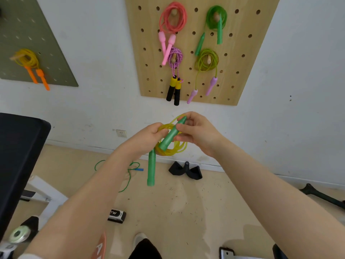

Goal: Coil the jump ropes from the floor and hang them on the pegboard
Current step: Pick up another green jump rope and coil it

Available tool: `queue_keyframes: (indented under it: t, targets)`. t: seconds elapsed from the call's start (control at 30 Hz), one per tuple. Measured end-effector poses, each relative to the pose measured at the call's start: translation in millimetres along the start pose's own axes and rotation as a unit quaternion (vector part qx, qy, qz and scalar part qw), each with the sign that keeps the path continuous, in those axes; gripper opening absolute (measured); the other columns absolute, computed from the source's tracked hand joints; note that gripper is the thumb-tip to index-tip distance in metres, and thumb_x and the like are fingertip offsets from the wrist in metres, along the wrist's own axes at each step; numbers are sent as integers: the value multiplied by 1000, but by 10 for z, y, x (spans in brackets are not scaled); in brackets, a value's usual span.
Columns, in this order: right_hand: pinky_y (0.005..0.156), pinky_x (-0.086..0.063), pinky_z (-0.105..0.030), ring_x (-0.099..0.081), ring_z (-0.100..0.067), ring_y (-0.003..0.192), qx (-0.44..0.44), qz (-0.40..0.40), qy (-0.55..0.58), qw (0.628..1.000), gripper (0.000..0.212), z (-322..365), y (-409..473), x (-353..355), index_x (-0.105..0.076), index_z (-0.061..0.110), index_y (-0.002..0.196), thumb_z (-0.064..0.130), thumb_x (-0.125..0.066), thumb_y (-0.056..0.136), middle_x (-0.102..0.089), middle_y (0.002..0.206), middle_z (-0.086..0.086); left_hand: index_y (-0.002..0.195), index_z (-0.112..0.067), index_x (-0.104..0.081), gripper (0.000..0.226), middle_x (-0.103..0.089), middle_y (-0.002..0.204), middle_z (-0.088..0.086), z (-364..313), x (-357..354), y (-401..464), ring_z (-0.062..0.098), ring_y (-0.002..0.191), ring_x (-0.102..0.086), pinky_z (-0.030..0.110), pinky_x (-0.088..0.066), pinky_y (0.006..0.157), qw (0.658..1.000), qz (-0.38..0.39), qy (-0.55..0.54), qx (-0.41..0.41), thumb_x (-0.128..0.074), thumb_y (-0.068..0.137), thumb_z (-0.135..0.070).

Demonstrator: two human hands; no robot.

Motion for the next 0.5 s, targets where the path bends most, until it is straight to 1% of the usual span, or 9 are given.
queue_keyframes:
  t: [0.03,0.1,0.13,0.17,0.27,0.3,0.4,0.47,0.5]
  targets:
    - [57,-56,-19,-67,-20,59,-4,6,18,1000,10,12,49,-35,-53,7,92,-3,-55,89,-58,89,-16,99,-11,-58,25,-61,85,-3,20,50,14,12,78,-54,28,-46,71,1000,7,-9,-5,-40,99,-28]
    - [55,-55,-17,-66,-15,54,-49,13,86,995,8,38,156,-100,-54,6,86,-1,-53,90,-60,82,-13,100,-12,-60,26,-68,92,-3,41,155,42,9,80,-57,24,-46,69,999,21,-23,-11,-40,99,-28]
    - [52,-54,-16,-64,-13,51,-67,17,100,993,8,60,224,-135,-54,6,85,1,-53,91,-60,79,-11,100,-12,-61,26,-69,96,-2,53,211,61,9,80,-58,23,-47,67,999,23,-33,-13,-41,99,-27]
    - [49,-52,-15,-61,-11,47,-69,18,79,994,7,85,308,-168,-54,6,85,2,-53,91,-60,77,-10,100,-11,-61,24,-68,95,-1,78,271,88,10,81,-57,21,-49,65,999,20,-47,-18,-41,99,-26]
    - [43,-48,-17,-56,-11,43,-6,16,-26,1000,7,187,613,-346,-52,7,88,1,-55,90,-56,73,-10,94,-12,-57,17,-59,80,-8,178,500,187,9,70,-53,14,-47,53,996,-28,-69,-40,-44,98,-21]
    - [43,-48,-18,-56,-12,42,22,12,-54,998,9,214,729,-425,-51,7,87,0,-55,90,-55,73,-10,94,-12,-57,16,-57,78,-7,225,592,231,8,65,-51,14,-46,50,996,-45,-72,-40,-44,98,-21]
    - [48,-52,-21,-61,-13,46,107,7,-145,984,17,250,1123,-710,-51,16,84,0,-55,90,-54,87,-9,102,-7,-56,21,-59,87,2,431,916,408,8,56,-52,21,-49,49,993,-75,-93,-14,-43,98,-23]
    - [55,-56,-25,-64,-16,52,149,20,-178,972,22,246,1413,-928,-52,22,86,1,-56,89,-53,94,-6,106,-6,-55,23,-61,92,0,600,1192,544,2,52,-54,21,-49,48,988,-99,-117,1,-42,99,-23]
    - [58,-57,-29,-65,-18,55,170,28,-199,965,24,257,1563,-1033,-52,24,86,0,-57,88,-54,93,-2,108,-6,-55,23,-61,93,-2,684,1343,623,1,51,-54,21,-50,48,986,-110,-123,7,-41,99,-23]
Point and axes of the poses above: each hand's wrist, its own y-axis towards the middle knuckle, its own x-axis out of the back of the hand, z = x × y, the point moved 5 cm from there along y, towards the middle knuckle
